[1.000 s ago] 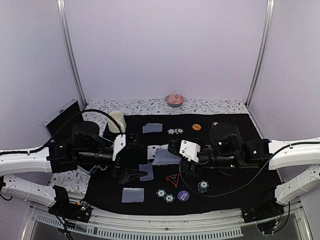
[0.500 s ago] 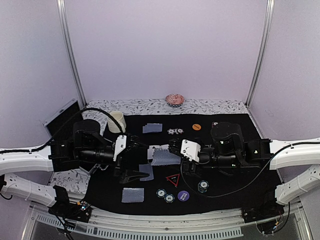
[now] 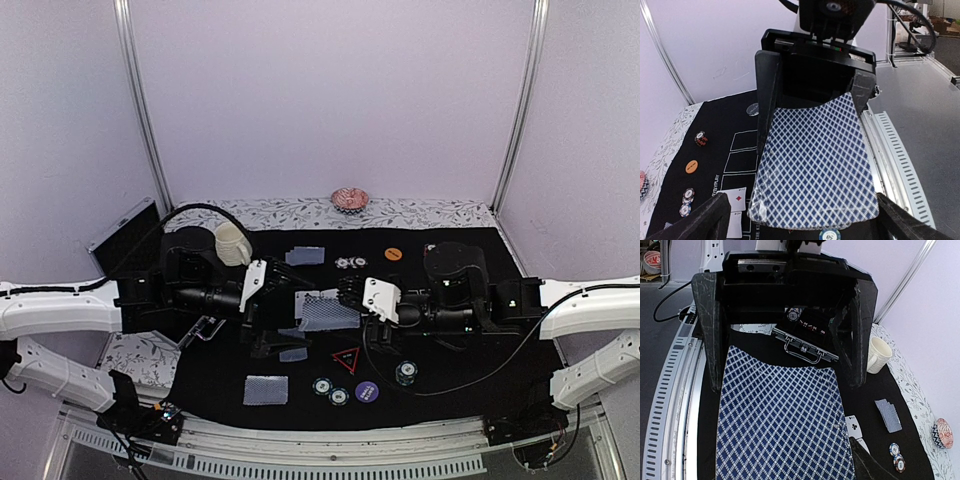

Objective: Distribute texas hold em gaming equipment
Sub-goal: Pass from the right arm to the left, then pick up the poker card from the poker table mat.

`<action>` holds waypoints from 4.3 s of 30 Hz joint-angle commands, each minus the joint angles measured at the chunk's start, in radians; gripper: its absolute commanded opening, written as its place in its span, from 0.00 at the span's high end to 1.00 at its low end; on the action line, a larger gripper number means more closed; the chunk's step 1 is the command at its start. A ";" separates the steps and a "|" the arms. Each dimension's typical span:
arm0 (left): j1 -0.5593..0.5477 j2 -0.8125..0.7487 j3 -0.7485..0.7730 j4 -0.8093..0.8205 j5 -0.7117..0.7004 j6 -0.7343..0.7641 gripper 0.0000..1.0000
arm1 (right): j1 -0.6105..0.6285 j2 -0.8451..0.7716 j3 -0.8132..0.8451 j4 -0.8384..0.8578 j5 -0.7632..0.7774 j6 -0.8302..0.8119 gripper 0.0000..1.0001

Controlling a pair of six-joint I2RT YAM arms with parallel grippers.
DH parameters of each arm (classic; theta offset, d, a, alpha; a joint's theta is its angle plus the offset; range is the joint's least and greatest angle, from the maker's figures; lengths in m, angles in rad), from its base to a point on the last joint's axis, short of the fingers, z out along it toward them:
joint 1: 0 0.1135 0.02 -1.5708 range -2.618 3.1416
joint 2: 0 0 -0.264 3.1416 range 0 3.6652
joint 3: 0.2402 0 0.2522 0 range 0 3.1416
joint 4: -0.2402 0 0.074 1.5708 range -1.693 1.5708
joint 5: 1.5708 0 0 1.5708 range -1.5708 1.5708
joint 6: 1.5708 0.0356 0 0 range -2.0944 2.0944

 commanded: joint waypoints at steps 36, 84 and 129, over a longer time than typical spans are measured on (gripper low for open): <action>0.008 0.131 0.153 -0.118 0.055 0.026 0.17 | -0.006 -0.006 0.028 0.044 0.020 -0.014 0.47; 0.020 0.070 0.124 -0.143 -0.019 0.012 0.55 | -0.005 -0.031 0.030 0.018 0.056 -0.004 0.15; 0.090 -0.329 -0.030 -0.400 -0.773 -0.343 0.57 | -0.152 0.823 0.457 -0.128 -0.108 1.124 0.50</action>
